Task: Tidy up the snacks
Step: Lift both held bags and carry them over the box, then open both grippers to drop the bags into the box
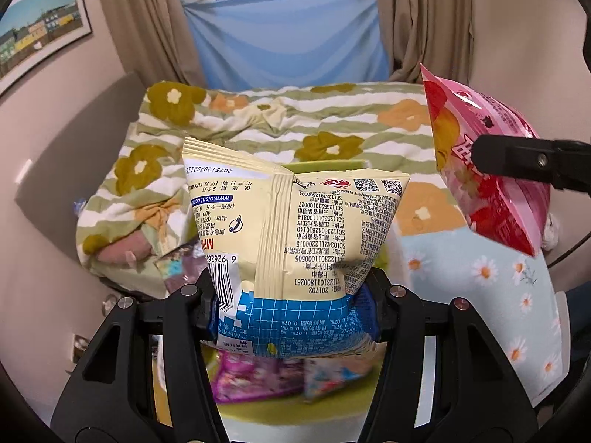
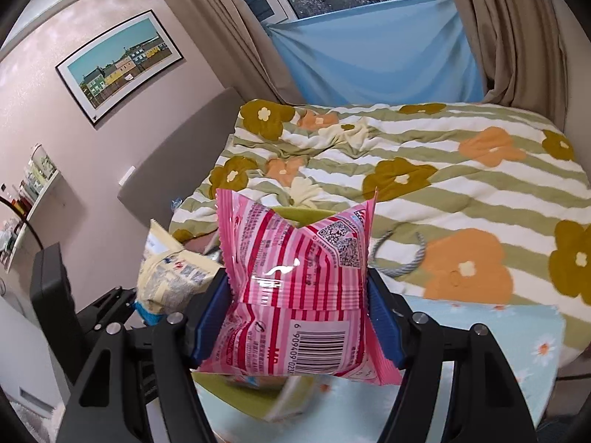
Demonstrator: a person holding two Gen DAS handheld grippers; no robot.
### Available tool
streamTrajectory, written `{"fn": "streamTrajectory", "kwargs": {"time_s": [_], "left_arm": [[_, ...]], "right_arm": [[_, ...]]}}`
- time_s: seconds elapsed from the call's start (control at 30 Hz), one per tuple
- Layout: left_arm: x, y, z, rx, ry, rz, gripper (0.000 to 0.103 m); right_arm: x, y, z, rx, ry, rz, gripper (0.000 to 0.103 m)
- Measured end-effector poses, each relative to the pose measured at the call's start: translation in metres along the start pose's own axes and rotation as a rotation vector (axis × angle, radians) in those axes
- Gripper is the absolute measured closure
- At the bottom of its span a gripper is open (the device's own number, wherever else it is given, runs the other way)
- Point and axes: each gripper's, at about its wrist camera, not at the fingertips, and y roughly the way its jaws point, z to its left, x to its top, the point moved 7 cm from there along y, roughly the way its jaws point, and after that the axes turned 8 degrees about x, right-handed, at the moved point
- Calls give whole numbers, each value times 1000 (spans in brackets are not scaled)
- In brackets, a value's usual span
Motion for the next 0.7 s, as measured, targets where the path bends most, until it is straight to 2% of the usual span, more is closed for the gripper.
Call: {"fn": "streamTrajectory", "kwargs": {"time_s": [0.07, 0.1, 0.13, 0.17, 0.3, 0.5, 0.7], "left_arm": [[0, 17, 11, -16, 5, 20, 47], [0, 22, 13, -23, 5, 28, 36], [-1, 27, 16, -29, 2, 34, 10], [-2, 29, 19, -32, -10, 28, 0], [-6, 26, 31, -110, -24, 12, 0], [-10, 11, 52, -128, -31, -15, 0], [-17, -2, 86, -107, -64, -30, 0]], "right_arm": [[-1, 15, 6, -10, 23, -1, 37], [-2, 20, 8, -17, 34, -1, 37], [-4, 26, 9, -27, 47, 0, 37], [-6, 30, 9, -36, 55, 1, 37], [-14, 35, 10, -82, 80, 2, 37], [-19, 37, 18, -121, 88, 2, 37], [-19, 44, 48, -131, 29, 13, 36]]}}
